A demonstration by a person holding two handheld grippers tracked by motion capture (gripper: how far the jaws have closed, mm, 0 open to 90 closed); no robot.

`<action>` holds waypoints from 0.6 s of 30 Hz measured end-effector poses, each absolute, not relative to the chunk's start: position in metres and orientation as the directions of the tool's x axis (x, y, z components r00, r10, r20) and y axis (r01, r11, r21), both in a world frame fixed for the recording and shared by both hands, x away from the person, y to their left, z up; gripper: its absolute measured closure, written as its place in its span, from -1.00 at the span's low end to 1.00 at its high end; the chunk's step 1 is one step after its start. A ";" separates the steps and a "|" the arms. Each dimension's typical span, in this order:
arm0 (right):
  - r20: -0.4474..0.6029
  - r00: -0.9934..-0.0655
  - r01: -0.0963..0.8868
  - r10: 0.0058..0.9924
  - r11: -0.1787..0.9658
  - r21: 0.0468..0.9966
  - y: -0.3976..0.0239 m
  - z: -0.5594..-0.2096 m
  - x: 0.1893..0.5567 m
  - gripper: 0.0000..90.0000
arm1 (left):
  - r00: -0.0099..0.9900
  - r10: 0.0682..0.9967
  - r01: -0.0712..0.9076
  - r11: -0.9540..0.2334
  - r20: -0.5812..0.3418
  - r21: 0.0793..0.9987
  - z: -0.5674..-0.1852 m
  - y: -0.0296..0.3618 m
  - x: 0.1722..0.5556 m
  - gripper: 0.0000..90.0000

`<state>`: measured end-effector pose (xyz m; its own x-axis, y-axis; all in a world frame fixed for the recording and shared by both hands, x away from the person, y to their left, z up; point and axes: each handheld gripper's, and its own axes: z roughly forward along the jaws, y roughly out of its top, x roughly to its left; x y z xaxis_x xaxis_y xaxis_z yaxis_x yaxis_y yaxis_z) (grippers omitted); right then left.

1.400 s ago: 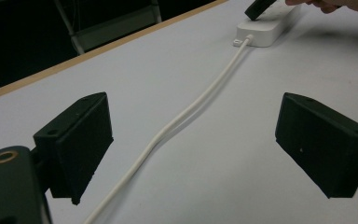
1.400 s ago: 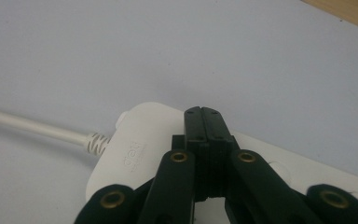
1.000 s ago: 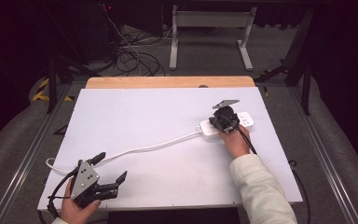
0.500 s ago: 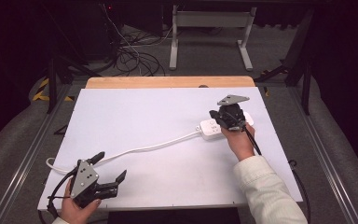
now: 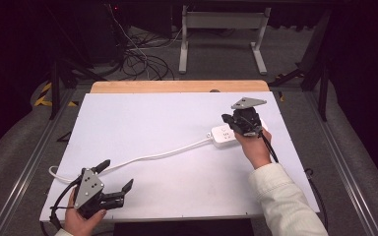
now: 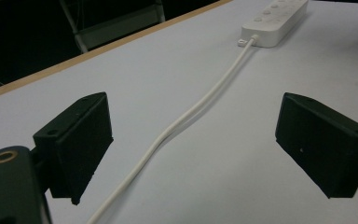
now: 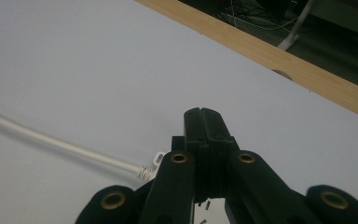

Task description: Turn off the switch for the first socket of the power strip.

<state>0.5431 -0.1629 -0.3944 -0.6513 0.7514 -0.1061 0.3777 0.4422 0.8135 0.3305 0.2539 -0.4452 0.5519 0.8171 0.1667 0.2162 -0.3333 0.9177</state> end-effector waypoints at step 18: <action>-0.027 -0.720 0.329 0.693 0.376 0.866 -0.183 -0.368 0.514 0.30 | 0.553 0.819 0.225 -0.327 0.156 0.918 -0.445 0.254 0.330 -0.75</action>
